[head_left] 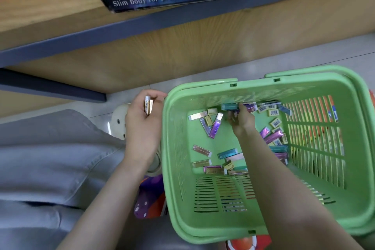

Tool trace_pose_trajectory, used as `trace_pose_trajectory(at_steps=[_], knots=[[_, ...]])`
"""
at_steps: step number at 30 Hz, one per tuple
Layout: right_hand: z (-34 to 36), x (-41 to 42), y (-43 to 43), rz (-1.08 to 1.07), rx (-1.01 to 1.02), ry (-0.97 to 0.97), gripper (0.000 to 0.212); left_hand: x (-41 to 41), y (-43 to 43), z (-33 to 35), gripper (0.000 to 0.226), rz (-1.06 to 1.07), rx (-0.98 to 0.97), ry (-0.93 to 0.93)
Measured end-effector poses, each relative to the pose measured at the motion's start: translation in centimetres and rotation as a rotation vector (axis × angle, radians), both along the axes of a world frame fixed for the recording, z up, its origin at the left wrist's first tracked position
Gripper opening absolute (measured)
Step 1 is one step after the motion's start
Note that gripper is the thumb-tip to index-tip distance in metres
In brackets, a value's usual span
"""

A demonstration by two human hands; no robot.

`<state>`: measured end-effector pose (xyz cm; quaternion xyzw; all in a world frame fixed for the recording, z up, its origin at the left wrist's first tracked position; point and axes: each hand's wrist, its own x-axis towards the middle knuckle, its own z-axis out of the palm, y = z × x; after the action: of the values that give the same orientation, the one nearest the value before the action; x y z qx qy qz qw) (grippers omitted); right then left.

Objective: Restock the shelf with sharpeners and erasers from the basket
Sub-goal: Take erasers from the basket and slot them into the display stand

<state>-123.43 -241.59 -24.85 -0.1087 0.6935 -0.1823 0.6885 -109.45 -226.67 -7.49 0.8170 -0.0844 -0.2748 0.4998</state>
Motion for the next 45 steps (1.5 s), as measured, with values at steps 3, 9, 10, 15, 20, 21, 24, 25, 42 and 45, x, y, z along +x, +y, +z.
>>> trace_pose_trajectory(at_steps=[3, 9, 10, 15, 20, 21, 24, 25, 42, 45], knots=[[1.4, -0.4, -0.5, 0.04, -0.029, 0.02, 0.022, -0.7, 0.1, 0.4, 0.022, -0.012, -0.005, -0.001], [7.0, -1.6, 0.7, 0.247, -0.099, -0.07, 0.02, -3.0, -0.7, 2.0, 0.017, -0.094, -0.04, 0.135], [8.1, -2.0, 1.0, 0.286, -0.121, -0.089, 0.018, -3.4, -1.0, 2.2, 0.013, -0.12, -0.048, 0.183], [13.3, -3.1, 3.2, 0.56, -0.232, -0.114, 0.013, -4.8, -2.2, 2.0, 0.011, -0.135, -0.024, 0.457], [17.9, -3.3, 4.4, 0.905, -0.438, -0.178, 0.021, -5.9, -3.0, 2.9, 0.03, -0.239, 0.103, 0.607], [18.8, -3.2, 4.5, 0.971, -0.506, -0.145, 0.021, -6.1, -3.2, 3.4, 0.029, -0.261, 0.105, 0.625], [21.0, -3.1, 4.4, 1.1, -0.698, 0.016, 0.017, -6.5, -3.5, 5.0, 0.02, -0.268, 0.047, 0.685], [21.9, -3.0, 4.3, 1.13, -0.759, 0.076, 0.019, -6.5, -3.6, 5.7, 0.017, -0.261, 0.017, 0.703], [33.1, -2.7, 0.8, 0.703, -0.905, -0.093, 0.027, -4.4, -5.3, 15.8, 0.02, -0.522, -0.331, 0.553], [35.0, -1.8, -0.4, 0.656, -0.99, -0.052, 0.019, -2.9, -5.6, 17.4, 0.018, -0.553, -0.363, 0.524]])
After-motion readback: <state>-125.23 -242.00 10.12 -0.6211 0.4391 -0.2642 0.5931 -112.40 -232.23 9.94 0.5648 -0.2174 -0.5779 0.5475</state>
